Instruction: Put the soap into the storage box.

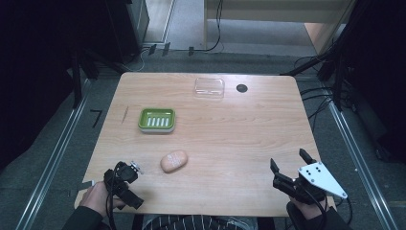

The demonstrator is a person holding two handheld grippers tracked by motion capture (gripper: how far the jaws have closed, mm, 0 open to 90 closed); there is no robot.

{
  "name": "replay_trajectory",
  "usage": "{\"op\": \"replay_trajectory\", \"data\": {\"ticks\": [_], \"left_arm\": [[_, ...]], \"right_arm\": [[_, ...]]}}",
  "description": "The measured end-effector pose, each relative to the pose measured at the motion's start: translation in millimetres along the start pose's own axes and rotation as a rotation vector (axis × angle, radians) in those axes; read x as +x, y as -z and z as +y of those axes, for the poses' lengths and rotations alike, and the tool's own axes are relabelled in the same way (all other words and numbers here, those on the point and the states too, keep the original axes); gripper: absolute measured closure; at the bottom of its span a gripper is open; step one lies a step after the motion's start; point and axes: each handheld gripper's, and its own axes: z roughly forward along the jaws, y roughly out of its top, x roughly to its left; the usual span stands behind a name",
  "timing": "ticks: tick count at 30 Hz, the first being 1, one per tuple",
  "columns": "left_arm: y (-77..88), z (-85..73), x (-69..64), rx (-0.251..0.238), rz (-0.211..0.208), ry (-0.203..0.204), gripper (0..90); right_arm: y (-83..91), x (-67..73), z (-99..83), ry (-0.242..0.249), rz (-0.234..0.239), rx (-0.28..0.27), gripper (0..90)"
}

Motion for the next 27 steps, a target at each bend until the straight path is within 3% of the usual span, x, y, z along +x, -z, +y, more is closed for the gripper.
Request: {"op": "replay_trajectory", "data": {"ticks": [10, 27], "left_arm": [[-0.1, 1.3, -0.9, -0.014, -0.001, 0.009, 0.0], [3.8, 10.5, -3.6, -0.059, -0.001, -0.045, 0.0]], "right_arm": [[-2.4, 0.4, 0.2, 0.006, 0.011, 0.001, 13.4], [-3.7, 4.6, 1.7, 0.021, 0.012, 0.007, 13.4]]}}
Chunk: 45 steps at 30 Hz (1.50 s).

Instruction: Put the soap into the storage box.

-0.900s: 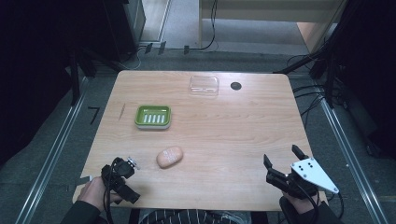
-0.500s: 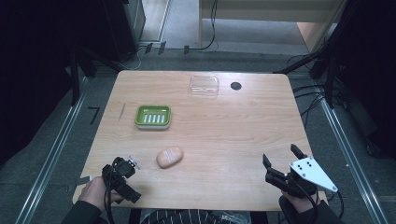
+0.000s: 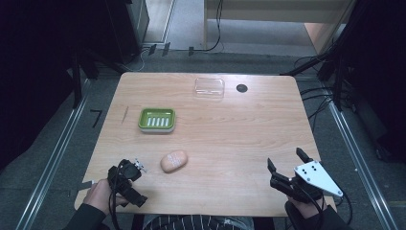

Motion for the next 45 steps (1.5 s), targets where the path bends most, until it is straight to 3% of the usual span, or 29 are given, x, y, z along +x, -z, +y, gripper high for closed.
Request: {"op": "replay_trajectory", "data": {"ticks": [22, 45], "left_arm": [[6.8, 32.3, -3.7, -0.052, -0.016, -0.050, 0.0], [10.1, 81.8, -5.2, -0.083, -0.046, -0.129, 0.0]], "right_arm": [[-1.3, -1.0, -0.1, 0.001, -0.001, -0.002, 13.4], [0.6, -1.3, -0.4, -0.005, -0.006, -0.001, 13.4]]}}
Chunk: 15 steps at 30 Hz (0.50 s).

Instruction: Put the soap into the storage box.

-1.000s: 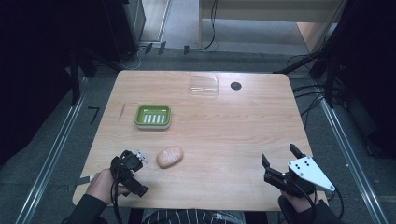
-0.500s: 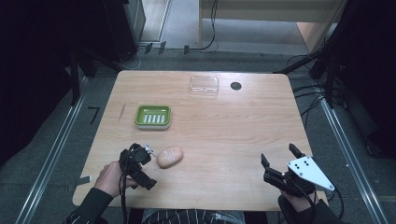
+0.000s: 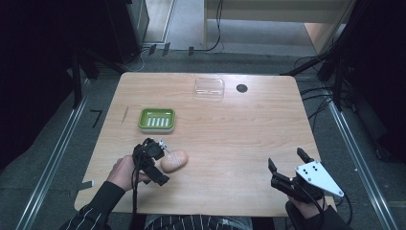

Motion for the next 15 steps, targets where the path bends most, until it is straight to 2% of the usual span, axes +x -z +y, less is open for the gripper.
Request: {"op": "replay_trajectory", "data": {"ticks": [15], "left_arm": [[-10.1, 30.1, 5.9, 0.021, -0.026, -0.053, 0.0]], "right_arm": [[0.4, 0.8, 0.0, 0.006, 0.000, 0.005, 13.4]]}}
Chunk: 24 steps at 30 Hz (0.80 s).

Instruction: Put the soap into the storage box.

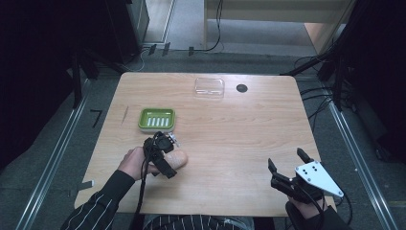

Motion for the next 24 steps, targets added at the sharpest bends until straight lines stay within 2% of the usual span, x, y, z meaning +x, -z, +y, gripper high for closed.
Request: {"op": "replay_trajectory", "data": {"ticks": [5, 10, 14, 24], "left_arm": [[-3.2, 9.5, 2.4, 0.005, -0.014, -0.017, 0.0], [-9.8, 19.7, 1.7, 0.040, -0.027, -0.041, 0.0], [-15.2, 26.8, 0.7, 0.043, -0.031, -0.060, 0.0], [-23.8, 33.4, 5.2, 0.066, -0.027, -0.078, 0.0]], "right_arm": [[-1.0, 0.2, 0.4, 0.000, 0.003, -0.002, 13.4], [-1.8, 0.9, 0.7, 0.002, 0.007, -0.001, 13.4], [-1.5, 0.0, 0.4, 0.000, 0.005, -0.004, 13.4], [-2.6, 0.9, 0.9, 0.005, 0.013, -0.003, 13.4]]}}
